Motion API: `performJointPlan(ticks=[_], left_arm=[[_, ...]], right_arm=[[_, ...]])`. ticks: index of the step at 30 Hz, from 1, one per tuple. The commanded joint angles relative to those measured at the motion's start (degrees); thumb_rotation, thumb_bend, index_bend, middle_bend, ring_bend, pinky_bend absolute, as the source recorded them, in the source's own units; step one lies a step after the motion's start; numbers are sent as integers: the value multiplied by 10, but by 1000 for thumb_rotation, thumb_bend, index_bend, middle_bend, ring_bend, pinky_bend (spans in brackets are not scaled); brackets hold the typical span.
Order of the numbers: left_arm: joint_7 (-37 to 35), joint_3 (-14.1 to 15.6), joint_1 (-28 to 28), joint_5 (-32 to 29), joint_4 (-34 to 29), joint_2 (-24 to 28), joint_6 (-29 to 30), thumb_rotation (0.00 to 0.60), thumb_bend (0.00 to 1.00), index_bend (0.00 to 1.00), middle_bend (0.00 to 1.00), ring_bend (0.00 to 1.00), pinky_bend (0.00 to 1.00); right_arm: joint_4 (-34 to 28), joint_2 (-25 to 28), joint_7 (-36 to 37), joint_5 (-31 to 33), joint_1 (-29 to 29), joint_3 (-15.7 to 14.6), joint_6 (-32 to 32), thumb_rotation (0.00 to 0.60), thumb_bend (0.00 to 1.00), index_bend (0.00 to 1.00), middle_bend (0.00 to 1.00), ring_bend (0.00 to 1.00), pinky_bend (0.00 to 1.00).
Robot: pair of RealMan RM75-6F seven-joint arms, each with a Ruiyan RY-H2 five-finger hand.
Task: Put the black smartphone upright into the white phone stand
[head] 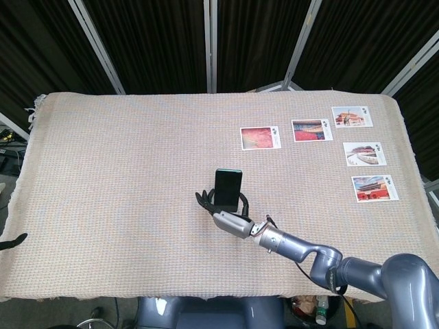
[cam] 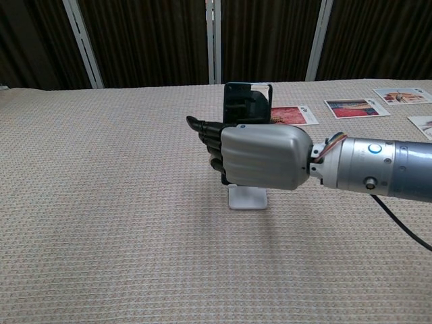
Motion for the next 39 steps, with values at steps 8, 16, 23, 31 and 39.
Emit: performJointPlan(ticks=[8, 16, 23, 31, 39], left_arm=[[1, 0, 0, 0, -1, 0, 1, 600, 0, 0, 0, 0, 0], [0, 1, 1, 2, -2, 1, 3, 600, 0, 0, 0, 0, 0], [-6, 3, 5, 15, -8, 5, 12, 600, 0, 0, 0, 0, 0], [-18, 10, 13, 43, -17, 10, 28, 600, 0, 0, 0, 0, 0], [-37, 22, 27, 88, -19, 13, 55, 600, 0, 0, 0, 0, 0]], right_arm=[[-13, 3, -9, 7, -8, 5, 8, 600, 142, 53, 56, 0, 0], [-37, 22, 1, 0, -19, 5, 41, 600, 142, 23, 56, 0, 0], [-62, 79, 58, -24, -41, -4, 117, 600, 143, 18, 70, 0, 0], [-73, 159, 230, 9, -125, -16, 268, 600, 141, 11, 63, 1, 0], [-115, 192, 417, 163, -259, -11, 354, 600, 36, 0, 2, 0, 0]])
